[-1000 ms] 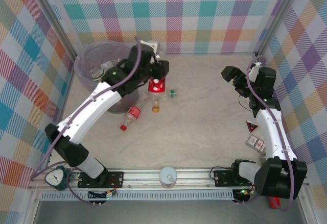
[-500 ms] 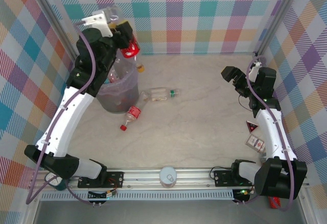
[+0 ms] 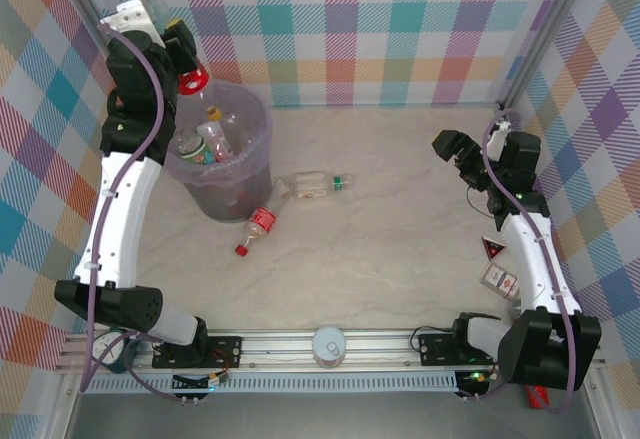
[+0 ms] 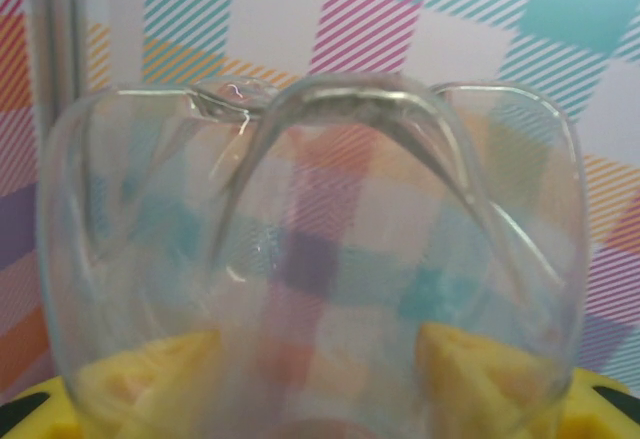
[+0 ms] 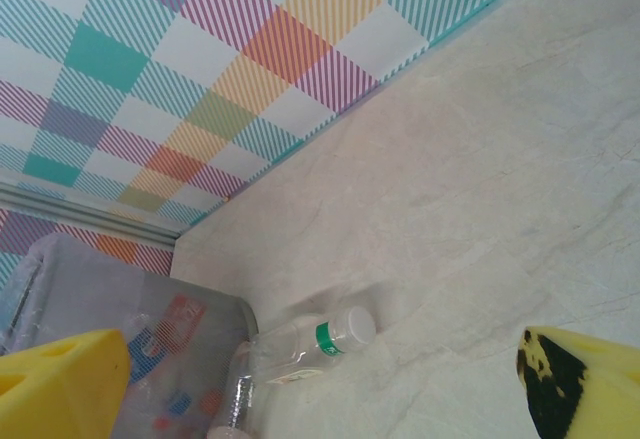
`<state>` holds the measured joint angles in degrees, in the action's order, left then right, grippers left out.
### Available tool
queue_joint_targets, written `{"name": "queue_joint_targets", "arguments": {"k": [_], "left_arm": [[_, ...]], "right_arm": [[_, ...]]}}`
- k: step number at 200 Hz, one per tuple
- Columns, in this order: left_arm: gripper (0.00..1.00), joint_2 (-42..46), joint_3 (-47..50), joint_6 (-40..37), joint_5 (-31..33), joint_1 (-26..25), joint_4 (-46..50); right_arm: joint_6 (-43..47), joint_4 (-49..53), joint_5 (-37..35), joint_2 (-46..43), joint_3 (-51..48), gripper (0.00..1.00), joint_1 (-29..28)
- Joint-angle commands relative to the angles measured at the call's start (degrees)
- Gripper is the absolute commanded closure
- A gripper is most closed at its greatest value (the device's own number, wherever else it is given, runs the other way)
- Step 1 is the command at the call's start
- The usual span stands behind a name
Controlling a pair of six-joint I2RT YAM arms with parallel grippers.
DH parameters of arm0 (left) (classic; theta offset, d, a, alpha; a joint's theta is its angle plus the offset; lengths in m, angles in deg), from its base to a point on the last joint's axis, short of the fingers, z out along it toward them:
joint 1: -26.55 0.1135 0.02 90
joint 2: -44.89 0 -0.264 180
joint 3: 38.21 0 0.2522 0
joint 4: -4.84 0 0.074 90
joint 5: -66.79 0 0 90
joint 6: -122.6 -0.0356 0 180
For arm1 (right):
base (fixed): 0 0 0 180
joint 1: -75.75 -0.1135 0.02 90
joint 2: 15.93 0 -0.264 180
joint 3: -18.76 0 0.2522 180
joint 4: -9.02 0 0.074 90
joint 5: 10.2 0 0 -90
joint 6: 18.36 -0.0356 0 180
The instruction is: Put the plastic bottles in the bin
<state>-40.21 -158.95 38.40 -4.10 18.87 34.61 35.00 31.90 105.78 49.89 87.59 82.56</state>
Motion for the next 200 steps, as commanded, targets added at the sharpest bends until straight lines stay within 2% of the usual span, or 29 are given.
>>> {"name": "queue_joint_targets", "arguments": {"k": [1,41,92,143,200], "left_arm": [[0.97,-1.4,0.1,-4.3,3.5,1.7,0.4],[1.00,-3.8,3.0,-6.6,6.4,2.6,-4.0],[1.00,-6.3,4.5,-8.6,8.5,2.9,-4.0],[1.00,-3.1,17.1,-7.7,12.5,2.8,-10.1],[1.00,-2.1,23.6,-2.6,11.0,2.8,-8.5]], "right_arm": [[0.5,0.0,1.3,-0.6,1.4,0.01,0.4],[0.0,-0.9,2.3,0.0,1.5,0.01,0.5],[0.6,-0.6,2.2,0.1,1.8,0.01,0.5],[1.0,0.0,2.1,-0.1,2.1,0.01,0.5],[0.7,0.0,2.5,0.3,2.1,0.01,0.5]]}}
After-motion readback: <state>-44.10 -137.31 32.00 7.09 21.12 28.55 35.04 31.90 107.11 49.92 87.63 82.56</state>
